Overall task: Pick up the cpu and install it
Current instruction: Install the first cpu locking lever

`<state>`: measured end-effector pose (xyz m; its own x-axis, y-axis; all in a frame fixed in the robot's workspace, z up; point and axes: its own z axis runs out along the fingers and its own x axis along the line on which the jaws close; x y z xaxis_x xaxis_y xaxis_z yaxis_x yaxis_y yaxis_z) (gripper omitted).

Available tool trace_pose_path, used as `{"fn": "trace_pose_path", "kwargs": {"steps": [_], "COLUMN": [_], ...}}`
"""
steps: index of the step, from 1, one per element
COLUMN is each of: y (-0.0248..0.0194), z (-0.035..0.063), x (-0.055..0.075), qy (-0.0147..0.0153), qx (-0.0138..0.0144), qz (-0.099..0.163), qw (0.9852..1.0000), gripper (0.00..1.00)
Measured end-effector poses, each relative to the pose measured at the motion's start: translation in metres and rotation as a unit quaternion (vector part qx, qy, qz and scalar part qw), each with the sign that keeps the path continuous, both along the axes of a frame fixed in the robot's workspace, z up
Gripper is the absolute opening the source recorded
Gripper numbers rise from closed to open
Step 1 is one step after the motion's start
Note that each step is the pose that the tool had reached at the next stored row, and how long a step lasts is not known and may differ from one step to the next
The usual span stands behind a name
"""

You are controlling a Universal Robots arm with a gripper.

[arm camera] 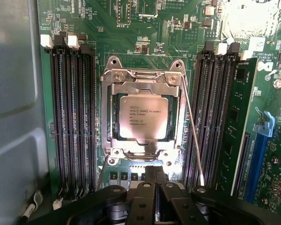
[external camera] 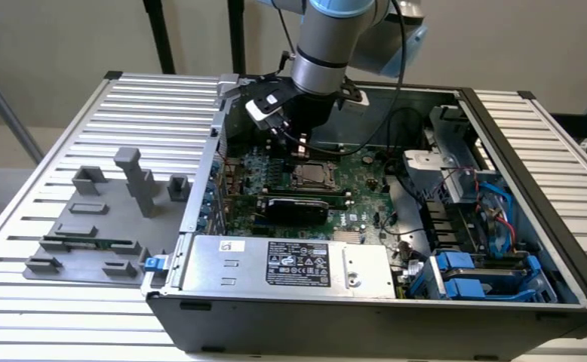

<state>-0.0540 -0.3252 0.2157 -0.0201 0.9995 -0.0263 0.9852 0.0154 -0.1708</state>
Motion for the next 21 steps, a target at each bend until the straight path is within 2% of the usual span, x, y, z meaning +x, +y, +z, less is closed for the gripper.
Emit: {"fn": "trace_pose_path", "kwargs": {"steps": [11,18,21], "y": [0.0,-0.0079,-0.0087], "z": [0.0,0.0181,0.023], "x": [0.0,-0.001,-0.003], "qy": [0.0,0.0016,0.0016], "qx": [0.0,0.0026,0.0057], "qz": [0.0,-0.005,-0.008], "qw": [1.0,1.0,1.0], "gripper": [0.11,0.11,0.11]}}
